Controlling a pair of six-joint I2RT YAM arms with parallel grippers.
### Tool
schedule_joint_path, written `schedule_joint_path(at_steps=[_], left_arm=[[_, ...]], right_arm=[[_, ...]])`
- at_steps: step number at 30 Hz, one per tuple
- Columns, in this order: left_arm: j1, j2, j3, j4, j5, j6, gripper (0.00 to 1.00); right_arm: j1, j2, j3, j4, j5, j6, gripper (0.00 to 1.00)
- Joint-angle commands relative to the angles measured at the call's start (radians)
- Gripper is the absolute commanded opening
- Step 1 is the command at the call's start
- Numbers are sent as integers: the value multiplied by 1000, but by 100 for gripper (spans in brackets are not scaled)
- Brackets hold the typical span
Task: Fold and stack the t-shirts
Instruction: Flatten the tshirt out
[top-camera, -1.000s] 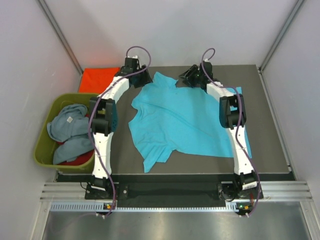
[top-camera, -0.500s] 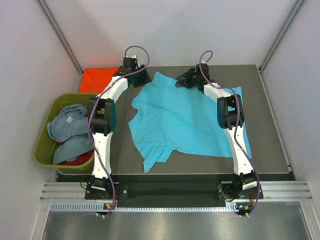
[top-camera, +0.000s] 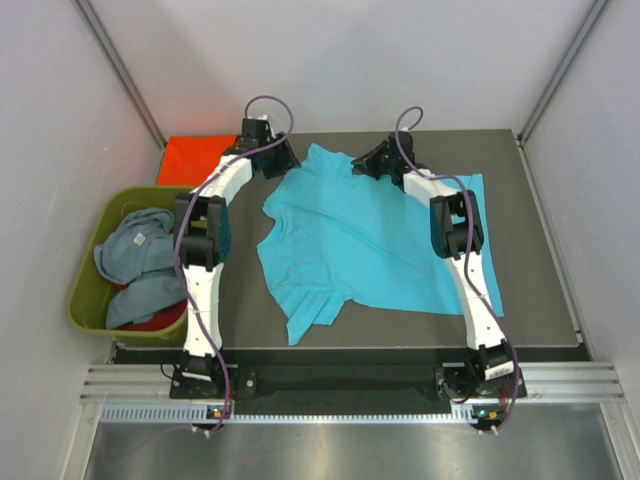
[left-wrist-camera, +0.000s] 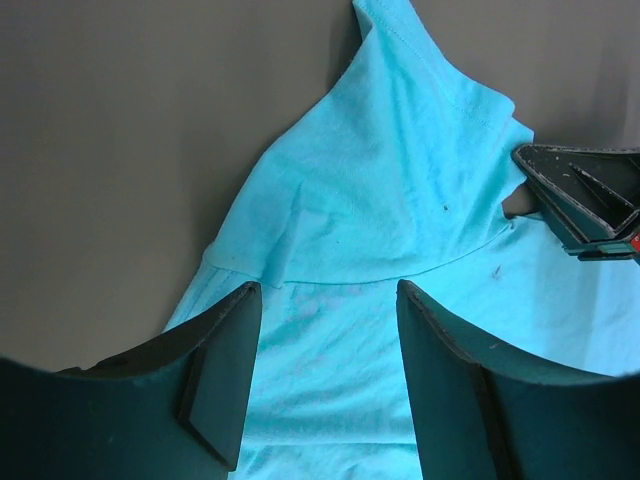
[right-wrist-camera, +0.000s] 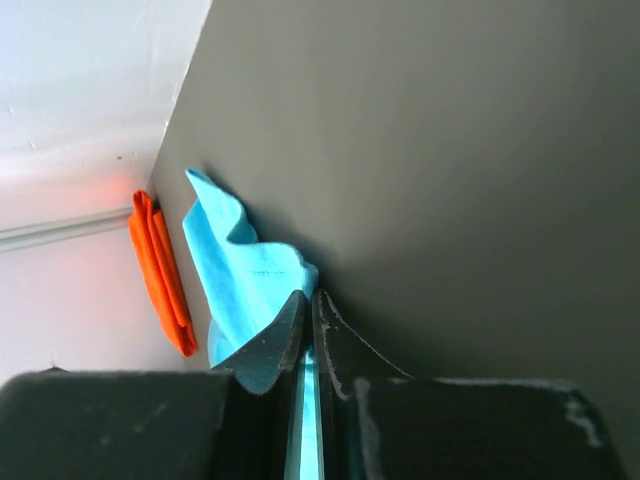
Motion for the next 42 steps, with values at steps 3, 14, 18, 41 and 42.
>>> schedule_joint_path(at_steps=[3,14,18,41,42], left_arm=[[16,-57,-2,48,5,-3,61],[24,48,75,117,-15,7,62],[22,96,130,110,-46,29,62],[22,101,49,-64,-60,113,52],[21,93,40,-68,-55,118,52]], right_arm=[[-4,56,112,23,55,-22,0],[-52,93,166,46,138,-39,0],[-59,99,170,77,161,-34,0],[-62,85,157,89,152,-5,9],[-67,76,149,86,152,-8,12]])
